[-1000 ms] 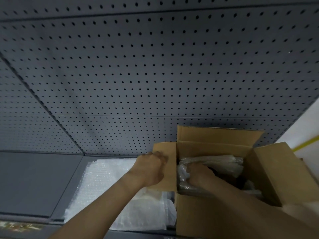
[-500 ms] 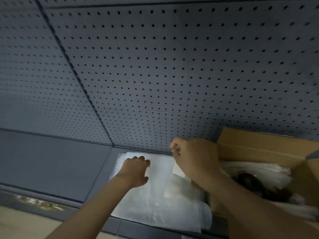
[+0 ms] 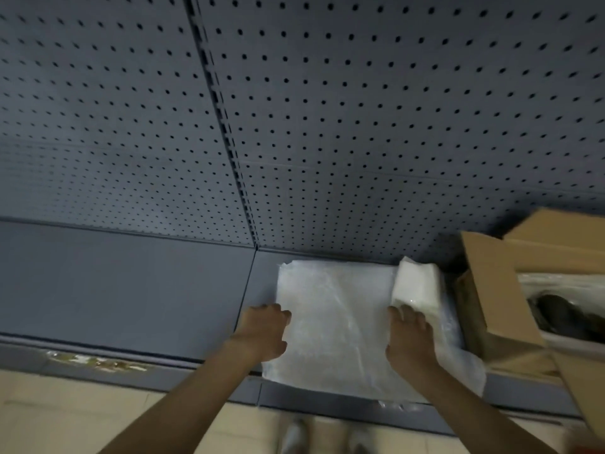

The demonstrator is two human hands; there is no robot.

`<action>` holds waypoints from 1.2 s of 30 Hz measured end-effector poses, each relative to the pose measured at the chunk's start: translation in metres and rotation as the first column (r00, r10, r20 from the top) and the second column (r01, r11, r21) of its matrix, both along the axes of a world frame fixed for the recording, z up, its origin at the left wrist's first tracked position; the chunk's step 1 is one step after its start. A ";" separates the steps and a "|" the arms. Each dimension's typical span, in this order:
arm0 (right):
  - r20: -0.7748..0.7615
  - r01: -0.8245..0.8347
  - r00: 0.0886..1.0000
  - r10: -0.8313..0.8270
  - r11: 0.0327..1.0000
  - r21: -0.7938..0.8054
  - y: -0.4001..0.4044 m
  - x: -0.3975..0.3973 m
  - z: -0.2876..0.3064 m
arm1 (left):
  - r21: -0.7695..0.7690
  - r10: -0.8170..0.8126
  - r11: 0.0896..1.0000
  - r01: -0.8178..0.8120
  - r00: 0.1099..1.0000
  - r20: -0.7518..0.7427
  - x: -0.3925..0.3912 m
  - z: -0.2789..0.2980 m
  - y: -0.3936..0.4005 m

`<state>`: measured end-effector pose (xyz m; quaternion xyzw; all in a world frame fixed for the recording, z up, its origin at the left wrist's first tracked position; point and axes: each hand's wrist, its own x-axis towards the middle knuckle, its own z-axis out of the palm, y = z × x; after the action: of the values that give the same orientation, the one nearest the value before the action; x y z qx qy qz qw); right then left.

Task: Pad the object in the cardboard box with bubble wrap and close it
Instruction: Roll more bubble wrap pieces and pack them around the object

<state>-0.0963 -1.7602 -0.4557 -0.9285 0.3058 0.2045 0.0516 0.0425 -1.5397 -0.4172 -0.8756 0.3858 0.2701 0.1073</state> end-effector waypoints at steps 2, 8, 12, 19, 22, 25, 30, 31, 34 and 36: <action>0.062 0.036 0.998 -0.032 0.997 -0.064 -0.004 -0.006 -0.015 | -0.011 -0.010 1.000 0.010 1.000 -0.021 -0.002 -0.007 0.003; 0.132 -0.011 0.991 0.020 0.997 -0.071 -0.025 -0.011 -0.034 | -0.008 -0.023 1.000 0.022 0.993 -0.112 -0.011 -0.019 0.003; 0.200 -0.058 0.976 0.082 0.991 -0.123 -0.034 -0.014 -0.034 | -0.028 -0.033 0.999 0.030 0.994 -0.108 -0.007 -0.015 0.000; 0.642 0.020 0.764 -0.066 0.997 0.079 -0.011 -0.009 0.041 | -0.284 0.024 0.954 -0.096 0.969 -0.247 0.000 0.015 -0.026; 0.681 -0.010 0.690 -0.246 0.937 0.348 -0.001 -0.005 0.076 | -0.425 0.034 0.887 -0.179 0.944 -0.327 0.001 0.038 -0.044; 0.668 -0.083 0.641 -0.378 0.831 0.549 0.004 -0.004 0.092 | -0.522 0.028 0.814 -0.255 0.915 -0.403 0.000 0.055 -0.059; 0.597 -0.132 0.526 -0.605 0.636 0.760 0.004 -0.008 0.107 | -0.609 0.002 0.672 -0.421 0.824 -0.567 -0.005 0.072 -0.072; 0.577 -0.128 0.530 -0.622 0.614 0.779 0.005 -0.010 0.108 | -0.615 -0.007 0.643 -0.456 0.800 -0.600 -0.007 0.075 -0.073; 0.525 -0.141 0.561 -0.640 0.552 0.822 0.009 -0.014 0.109 | -0.614 -0.036 0.568 -0.548 0.729 -0.684 -0.014 0.079 -0.075; 0.524 -0.168 0.557 -0.644 0.531 0.831 0.013 -0.015 0.110 | -0.622 -0.064 0.552 -0.556 0.716 -0.696 -0.018 0.080 -0.075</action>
<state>-0.1116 -1.7470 -0.3455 -0.7189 0.2606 -0.1258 0.6320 0.0245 -1.6142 -0.3373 -0.7230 0.3379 0.3643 -0.4799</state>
